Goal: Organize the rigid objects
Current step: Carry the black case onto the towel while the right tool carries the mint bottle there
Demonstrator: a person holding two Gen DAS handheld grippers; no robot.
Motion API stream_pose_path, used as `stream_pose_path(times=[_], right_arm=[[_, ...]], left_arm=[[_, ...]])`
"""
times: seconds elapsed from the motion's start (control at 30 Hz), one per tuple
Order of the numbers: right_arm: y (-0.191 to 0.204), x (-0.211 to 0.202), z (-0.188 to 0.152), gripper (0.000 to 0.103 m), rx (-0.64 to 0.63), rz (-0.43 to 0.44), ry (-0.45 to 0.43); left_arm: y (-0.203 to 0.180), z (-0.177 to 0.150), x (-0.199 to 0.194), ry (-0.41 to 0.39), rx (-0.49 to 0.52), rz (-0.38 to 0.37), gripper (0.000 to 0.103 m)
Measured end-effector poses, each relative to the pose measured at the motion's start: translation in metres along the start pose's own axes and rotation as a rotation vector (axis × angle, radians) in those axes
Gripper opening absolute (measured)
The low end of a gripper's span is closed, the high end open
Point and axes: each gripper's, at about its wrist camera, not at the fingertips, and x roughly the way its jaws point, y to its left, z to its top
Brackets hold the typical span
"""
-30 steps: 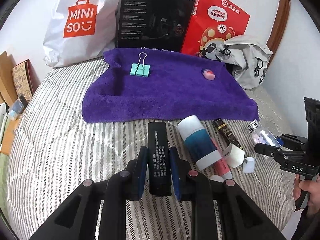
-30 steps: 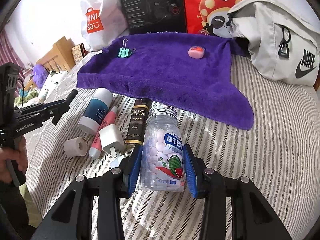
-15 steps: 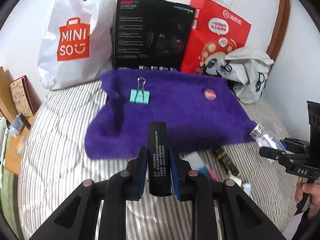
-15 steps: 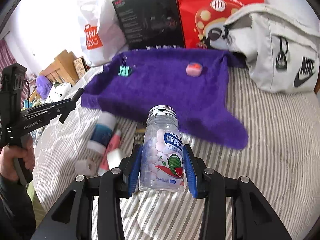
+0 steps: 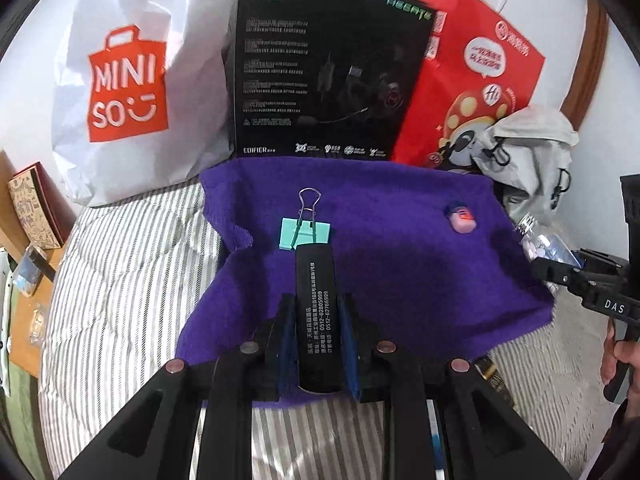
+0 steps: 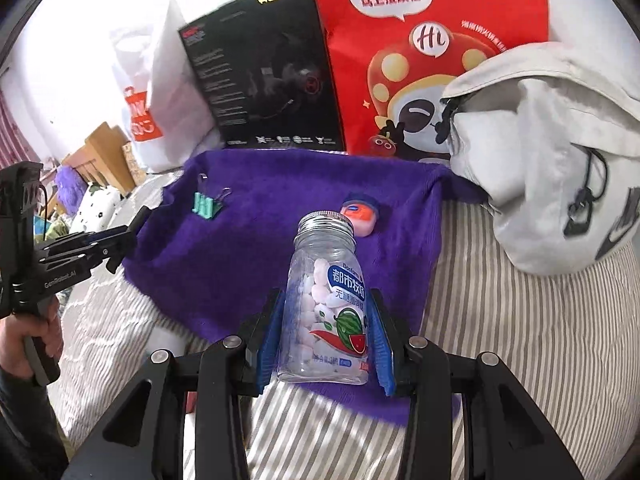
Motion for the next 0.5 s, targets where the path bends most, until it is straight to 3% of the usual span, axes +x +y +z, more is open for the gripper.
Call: stream_pose_path(times=[0.5], right_arm=[[0.001, 0.058, 0.011, 0.041, -0.066, -0.059, 0.101]], left_arm=[[0.009, 0.002, 0.044, 0.063, 0.013, 0.018, 0.021]])
